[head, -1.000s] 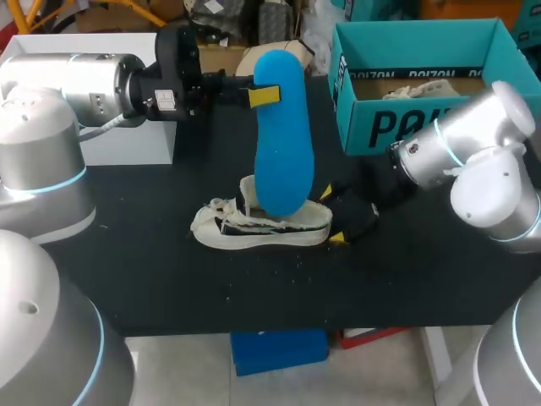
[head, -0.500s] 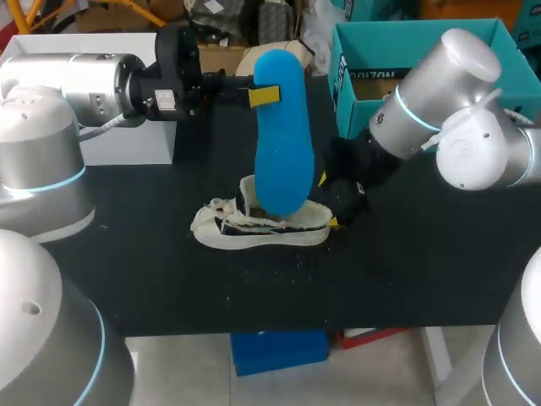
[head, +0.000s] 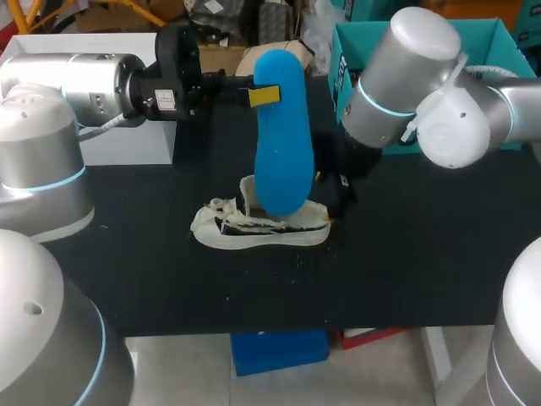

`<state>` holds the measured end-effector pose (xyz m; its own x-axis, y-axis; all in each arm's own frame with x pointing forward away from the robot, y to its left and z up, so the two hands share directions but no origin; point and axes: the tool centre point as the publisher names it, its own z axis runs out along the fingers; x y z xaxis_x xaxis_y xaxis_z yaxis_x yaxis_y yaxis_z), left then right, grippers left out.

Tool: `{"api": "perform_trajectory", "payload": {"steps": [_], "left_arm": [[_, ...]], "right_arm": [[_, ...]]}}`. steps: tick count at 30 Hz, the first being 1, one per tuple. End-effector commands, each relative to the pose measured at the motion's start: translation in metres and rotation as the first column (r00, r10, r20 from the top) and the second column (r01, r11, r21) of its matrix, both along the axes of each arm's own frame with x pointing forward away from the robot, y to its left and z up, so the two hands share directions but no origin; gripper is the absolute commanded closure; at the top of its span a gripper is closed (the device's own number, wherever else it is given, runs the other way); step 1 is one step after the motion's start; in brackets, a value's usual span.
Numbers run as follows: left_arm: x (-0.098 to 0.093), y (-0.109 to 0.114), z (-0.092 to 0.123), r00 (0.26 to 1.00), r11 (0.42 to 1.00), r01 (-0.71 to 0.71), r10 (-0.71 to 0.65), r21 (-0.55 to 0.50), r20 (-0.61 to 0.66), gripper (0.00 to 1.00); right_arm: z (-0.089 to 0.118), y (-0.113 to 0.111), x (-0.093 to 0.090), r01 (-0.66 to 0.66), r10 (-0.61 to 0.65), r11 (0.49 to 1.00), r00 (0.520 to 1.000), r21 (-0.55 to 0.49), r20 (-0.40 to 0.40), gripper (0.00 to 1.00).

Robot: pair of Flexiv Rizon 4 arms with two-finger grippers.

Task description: Take the shoe out of the shoebox, open the shoe tongue, remove and reinsert the insole, then place the shoe into the shoebox

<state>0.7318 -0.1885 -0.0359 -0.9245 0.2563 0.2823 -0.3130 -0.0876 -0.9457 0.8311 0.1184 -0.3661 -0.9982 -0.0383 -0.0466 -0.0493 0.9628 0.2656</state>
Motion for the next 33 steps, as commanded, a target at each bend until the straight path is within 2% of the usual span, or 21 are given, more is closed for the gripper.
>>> {"api": "perform_trajectory", "payload": {"steps": [1, 29, 33], "left_arm": [[-0.001, -0.001, -0.001, 1.0, 1.0, -0.001, 0.001, 0.001, 0.001, 1.0], [-0.001, -0.001, -0.001, 1.0, 1.0, -0.001, 0.001, 0.001, 0.001, 1.0], [-0.001, -0.001, -0.001, 1.0, 1.0, -0.001, 0.001, 0.001, 0.001, 1.0]], "right_arm": [[0.0, 0.007, 0.002, 0.008, -0.008, 0.991, 1.0, -0.136, -0.001, 0.0], [-0.004, 0.023, -0.002, 0.018, -0.021, 0.995, 0.999, -0.103, -0.031, 0.0], [0.002, 0.026, -0.001, 0.041, -0.041, 0.999, 0.999, -0.001, 0.009, 0.0]]}}
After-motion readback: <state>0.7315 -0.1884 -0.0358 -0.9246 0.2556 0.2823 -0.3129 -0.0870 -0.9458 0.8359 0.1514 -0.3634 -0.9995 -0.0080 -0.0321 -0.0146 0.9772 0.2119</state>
